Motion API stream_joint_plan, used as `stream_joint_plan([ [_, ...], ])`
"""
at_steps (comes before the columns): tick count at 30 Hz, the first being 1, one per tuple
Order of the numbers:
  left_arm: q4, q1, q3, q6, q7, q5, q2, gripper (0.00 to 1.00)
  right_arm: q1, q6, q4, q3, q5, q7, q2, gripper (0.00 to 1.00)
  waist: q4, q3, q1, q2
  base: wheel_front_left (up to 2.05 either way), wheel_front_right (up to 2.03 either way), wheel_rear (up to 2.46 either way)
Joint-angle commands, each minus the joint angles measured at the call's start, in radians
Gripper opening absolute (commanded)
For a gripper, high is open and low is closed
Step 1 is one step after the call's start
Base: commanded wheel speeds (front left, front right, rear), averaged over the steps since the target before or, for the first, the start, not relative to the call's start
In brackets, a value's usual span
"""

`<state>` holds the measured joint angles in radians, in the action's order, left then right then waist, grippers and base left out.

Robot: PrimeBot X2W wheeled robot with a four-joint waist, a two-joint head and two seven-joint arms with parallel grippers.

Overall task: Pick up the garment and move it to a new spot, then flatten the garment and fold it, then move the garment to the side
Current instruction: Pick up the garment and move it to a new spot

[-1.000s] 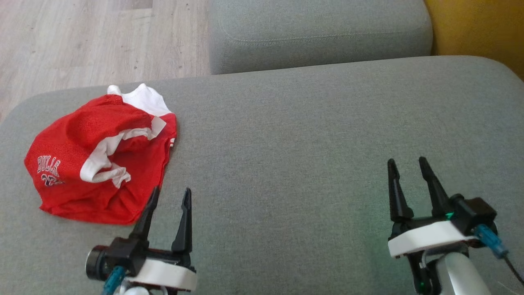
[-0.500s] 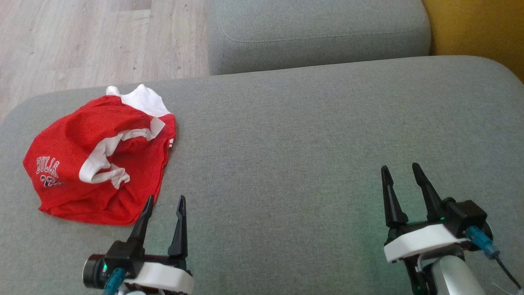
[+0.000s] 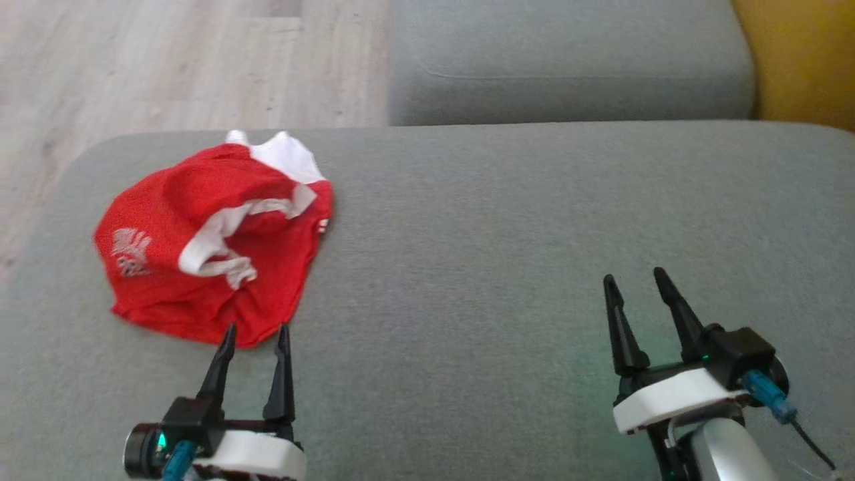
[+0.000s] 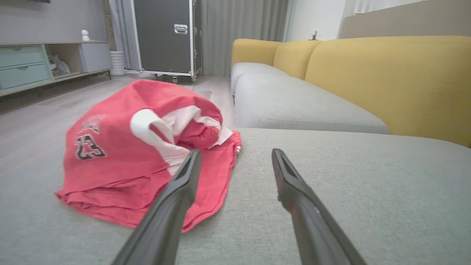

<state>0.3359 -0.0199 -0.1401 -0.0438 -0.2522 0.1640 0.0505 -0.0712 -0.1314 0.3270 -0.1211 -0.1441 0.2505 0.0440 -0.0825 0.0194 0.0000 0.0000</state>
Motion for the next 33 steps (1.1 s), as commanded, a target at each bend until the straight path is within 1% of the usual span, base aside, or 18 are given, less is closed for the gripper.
stream_joint_plan([
  [1, -0.030, -0.021, 0.043, 0.002, -0.010, -0.014, 0.000, 1.00, -0.023, 0.001, -0.029, -0.032, 0.000, 0.011, 0.006, 1.00, -0.040, 0.014, 0.0000, 0.0000, 0.00, 0.00, 0.00],
  [7, -0.034, 0.002, 0.075, -0.003, -0.010, -0.030, 0.000, 1.00, -0.013, 0.001, -0.022, -0.073, -0.012, 0.011, 0.006, 1.00, -0.111, 0.032, 0.0000, 0.0000, 0.00, 0.00, 0.00],
  [8, -0.034, 0.002, 0.075, -0.003, -0.010, -0.030, 0.000, 1.00, -0.013, 0.001, -0.022, -0.073, -0.012, 0.011, 0.006, 1.00, -0.111, 0.032, 0.0000, 0.0000, 0.00, 0.00, 0.00],
  [14, -0.030, 0.021, 0.097, -0.016, -0.010, -0.041, 0.000, 1.00, 0.005, 0.001, -0.019, -0.103, -0.033, 0.011, 0.006, 1.00, -0.174, 0.050, 0.0000, 0.0000, 0.00, 0.00, 0.00],
  [19, -0.032, 0.032, 0.109, -0.023, -0.010, -0.053, 0.000, 1.00, 0.016, 0.001, -0.018, -0.115, -0.045, 0.011, 0.006, 1.00, -0.210, 0.061, 0.0000, 0.0000, 0.00, 0.00, 0.00],
  [24, -0.031, 0.038, 0.121, -0.031, -0.010, -0.058, 0.000, 1.00, 0.020, 0.001, -0.010, -0.134, -0.054, 0.011, 0.006, 1.00, -0.226, 0.065, 0.0000, 0.0000, 0.00, 0.00, 0.00],
  [29, -0.033, 0.036, 0.133, -0.036, -0.010, -0.066, 0.001, 1.00, 0.020, 0.001, -0.010, -0.144, -0.057, 0.011, 0.006, 1.00, -0.225, 0.059, 0.0000, 0.0000, 0.00, 0.00, 0.00],
  [33, -0.019, 0.000, 0.125, -0.049, -0.010, -0.081, 0.023, 1.00, 0.013, 0.001, -0.015, -0.142, -0.052, 0.011, 0.006, 1.00, -0.211, 0.035, 0.0000, 0.0000, 0.00, 0.00, 0.00],
])
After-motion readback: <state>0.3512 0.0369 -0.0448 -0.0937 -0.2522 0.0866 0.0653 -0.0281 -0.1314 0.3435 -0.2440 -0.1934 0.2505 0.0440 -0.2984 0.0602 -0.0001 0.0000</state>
